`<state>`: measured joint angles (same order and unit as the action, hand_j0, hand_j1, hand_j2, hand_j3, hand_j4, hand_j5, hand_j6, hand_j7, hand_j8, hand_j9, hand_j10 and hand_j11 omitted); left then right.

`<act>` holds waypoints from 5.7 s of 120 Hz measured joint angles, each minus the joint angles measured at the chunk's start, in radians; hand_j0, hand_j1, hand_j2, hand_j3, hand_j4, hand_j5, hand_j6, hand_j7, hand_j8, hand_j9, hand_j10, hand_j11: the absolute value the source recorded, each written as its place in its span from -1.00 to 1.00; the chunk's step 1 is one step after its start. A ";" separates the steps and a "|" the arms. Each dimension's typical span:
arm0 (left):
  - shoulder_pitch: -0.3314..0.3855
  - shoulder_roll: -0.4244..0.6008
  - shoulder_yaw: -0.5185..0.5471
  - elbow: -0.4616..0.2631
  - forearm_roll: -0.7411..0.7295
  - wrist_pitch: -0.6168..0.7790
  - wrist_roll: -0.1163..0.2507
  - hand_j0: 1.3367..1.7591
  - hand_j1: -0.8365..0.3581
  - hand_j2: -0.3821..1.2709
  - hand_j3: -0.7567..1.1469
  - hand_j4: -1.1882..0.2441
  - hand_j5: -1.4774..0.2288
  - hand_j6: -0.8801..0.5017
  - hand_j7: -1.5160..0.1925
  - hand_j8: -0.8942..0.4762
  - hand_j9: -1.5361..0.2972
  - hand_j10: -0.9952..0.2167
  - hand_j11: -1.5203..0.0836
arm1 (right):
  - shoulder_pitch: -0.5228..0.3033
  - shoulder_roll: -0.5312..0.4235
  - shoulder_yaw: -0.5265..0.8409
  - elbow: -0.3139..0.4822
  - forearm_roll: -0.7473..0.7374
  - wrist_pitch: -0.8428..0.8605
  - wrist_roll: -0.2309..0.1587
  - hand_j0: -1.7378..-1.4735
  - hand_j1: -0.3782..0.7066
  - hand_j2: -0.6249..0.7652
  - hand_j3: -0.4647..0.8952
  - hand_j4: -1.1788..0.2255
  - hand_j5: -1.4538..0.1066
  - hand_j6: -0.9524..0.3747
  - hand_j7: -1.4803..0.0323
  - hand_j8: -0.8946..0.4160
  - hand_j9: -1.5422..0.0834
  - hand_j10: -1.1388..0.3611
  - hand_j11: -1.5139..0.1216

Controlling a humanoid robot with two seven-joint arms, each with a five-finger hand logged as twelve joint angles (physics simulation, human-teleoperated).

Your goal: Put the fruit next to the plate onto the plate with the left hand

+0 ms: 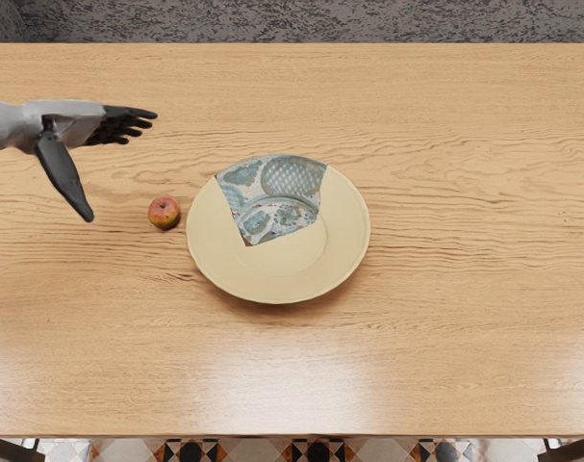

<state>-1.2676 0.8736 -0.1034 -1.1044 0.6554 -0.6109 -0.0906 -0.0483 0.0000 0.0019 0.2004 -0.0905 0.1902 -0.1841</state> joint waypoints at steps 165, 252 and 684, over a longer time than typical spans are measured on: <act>0.043 -0.310 0.026 -0.261 0.546 0.392 0.701 0.52 0.93 -0.53 -0.20 0.61 0.69 0.23 0.73 0.26 0.64 0.59 0.85 | -0.001 0.000 0.000 0.000 0.000 0.000 0.000 -0.40 -0.91 -0.11 -0.32 0.66 0.84 0.41 0.93 0.34 0.87 0.50 0.83; 0.063 -0.343 0.074 -0.235 0.595 0.523 0.701 0.52 0.35 -0.46 -0.20 0.21 0.25 -0.19 0.29 -0.16 0.23 0.11 0.38 | -0.001 0.000 0.000 -0.001 0.000 0.000 0.000 -0.40 -0.91 -0.11 -0.32 0.66 0.84 0.41 0.93 0.34 0.87 0.50 0.83; -0.062 -0.563 0.114 -0.254 0.490 0.657 0.701 0.52 0.44 -0.14 -0.20 0.20 0.17 -0.03 0.24 0.01 0.18 0.08 0.33 | -0.001 0.000 0.000 -0.001 0.000 0.000 0.000 -0.40 -0.91 -0.11 -0.32 0.66 0.84 0.41 0.93 0.34 0.87 0.50 0.83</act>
<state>-1.3299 0.3106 0.0108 -1.3584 1.1451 0.0466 0.6109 -0.0491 0.0000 0.0017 0.1998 -0.0905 0.1902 -0.1841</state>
